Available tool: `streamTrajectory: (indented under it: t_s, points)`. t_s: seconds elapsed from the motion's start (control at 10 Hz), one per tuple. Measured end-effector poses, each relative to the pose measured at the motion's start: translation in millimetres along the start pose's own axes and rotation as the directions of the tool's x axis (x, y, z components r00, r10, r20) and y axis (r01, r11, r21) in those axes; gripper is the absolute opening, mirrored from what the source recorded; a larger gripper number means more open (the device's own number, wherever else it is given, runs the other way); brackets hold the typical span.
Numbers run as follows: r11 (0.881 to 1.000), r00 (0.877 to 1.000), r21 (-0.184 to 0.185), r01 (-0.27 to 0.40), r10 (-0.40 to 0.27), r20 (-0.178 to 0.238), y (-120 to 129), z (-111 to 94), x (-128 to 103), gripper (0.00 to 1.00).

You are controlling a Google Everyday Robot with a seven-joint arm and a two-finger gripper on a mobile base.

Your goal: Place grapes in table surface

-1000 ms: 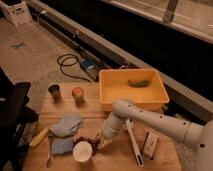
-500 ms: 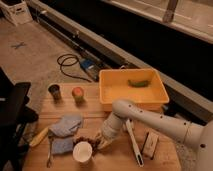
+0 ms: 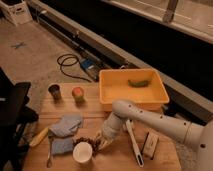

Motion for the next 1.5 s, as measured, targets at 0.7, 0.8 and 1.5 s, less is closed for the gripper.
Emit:
streamTrajectory:
  t_s: [0.7,0.8,1.5]
  points:
    - [0.998,0.997,0.046,0.044,-0.041,-0.058,-9,-23,-24,0.00]
    - [0.996,0.995,0.056,0.063,-0.058,-0.077,-12,-30,-33,0.00]
    - [0.956,0.952,0.237,0.171,-0.099,-0.290,-23,-160,-118,0.00]
